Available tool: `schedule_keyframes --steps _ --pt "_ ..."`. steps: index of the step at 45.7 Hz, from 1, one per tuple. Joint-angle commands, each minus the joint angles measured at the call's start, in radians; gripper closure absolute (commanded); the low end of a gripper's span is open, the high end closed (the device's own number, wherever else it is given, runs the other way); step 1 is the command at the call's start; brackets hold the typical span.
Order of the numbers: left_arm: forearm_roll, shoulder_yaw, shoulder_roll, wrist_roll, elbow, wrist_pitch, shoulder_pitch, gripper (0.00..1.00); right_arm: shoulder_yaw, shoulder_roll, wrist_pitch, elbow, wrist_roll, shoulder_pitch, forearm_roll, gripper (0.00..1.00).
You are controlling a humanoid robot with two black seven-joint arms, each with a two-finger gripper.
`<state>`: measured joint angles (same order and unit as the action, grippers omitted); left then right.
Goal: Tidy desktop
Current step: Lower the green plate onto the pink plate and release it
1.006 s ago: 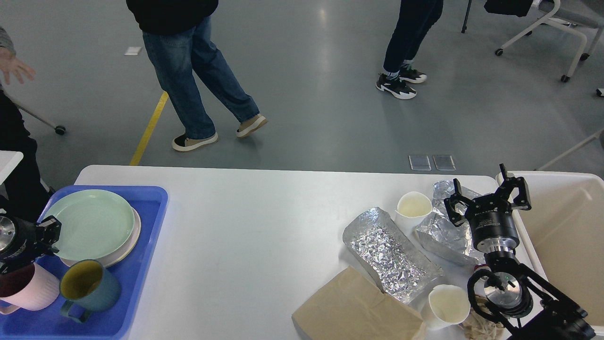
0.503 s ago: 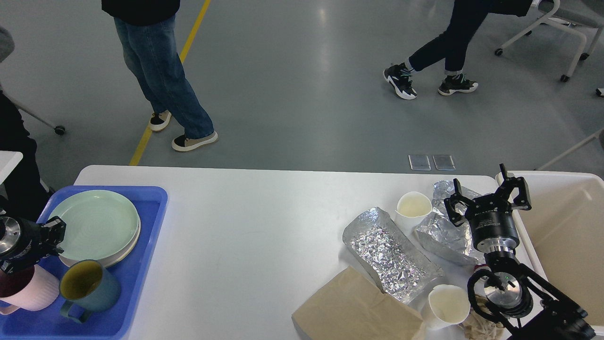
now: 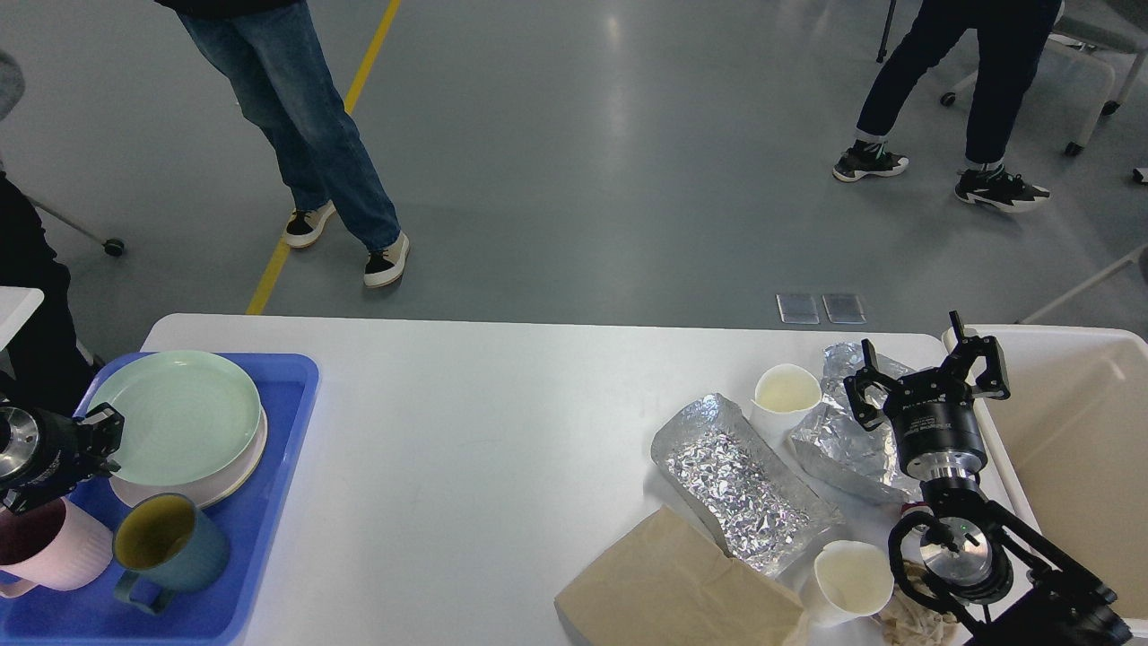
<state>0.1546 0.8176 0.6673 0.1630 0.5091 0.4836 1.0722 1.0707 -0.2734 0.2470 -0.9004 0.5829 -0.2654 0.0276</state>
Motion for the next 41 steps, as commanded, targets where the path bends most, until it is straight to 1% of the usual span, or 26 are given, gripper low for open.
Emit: schedule_keyframes --steps 1,7,17,25,36,41 --pt "-0.001 0.000 0.000 0.003 0.000 -0.005 0.000 0.14 0.000 0.000 0.000 0.000 0.000 0.000 0.000 0.00" --pt "-0.001 0.002 0.003 0.010 0.000 -0.003 0.000 0.08 0.000 0.000 0.000 0.000 0.000 0.000 0.000 0.00" --pt "-0.001 0.000 0.002 0.012 0.017 0.033 -0.005 0.06 0.000 0.000 0.000 0.000 0.000 0.000 0.000 0.00" --pt "-0.001 0.002 0.000 0.013 0.028 0.039 -0.005 0.07 0.000 -0.001 0.000 0.000 0.000 0.000 0.000 0.00" --pt "-0.003 0.011 -0.002 0.015 0.034 0.012 -0.003 0.07 0.000 0.000 0.000 0.000 0.000 0.000 0.000 0.00" --pt "-0.003 0.003 -0.003 0.015 0.034 -0.025 -0.011 0.08 0.000 -0.001 0.000 0.000 0.000 0.000 0.000 0.00"
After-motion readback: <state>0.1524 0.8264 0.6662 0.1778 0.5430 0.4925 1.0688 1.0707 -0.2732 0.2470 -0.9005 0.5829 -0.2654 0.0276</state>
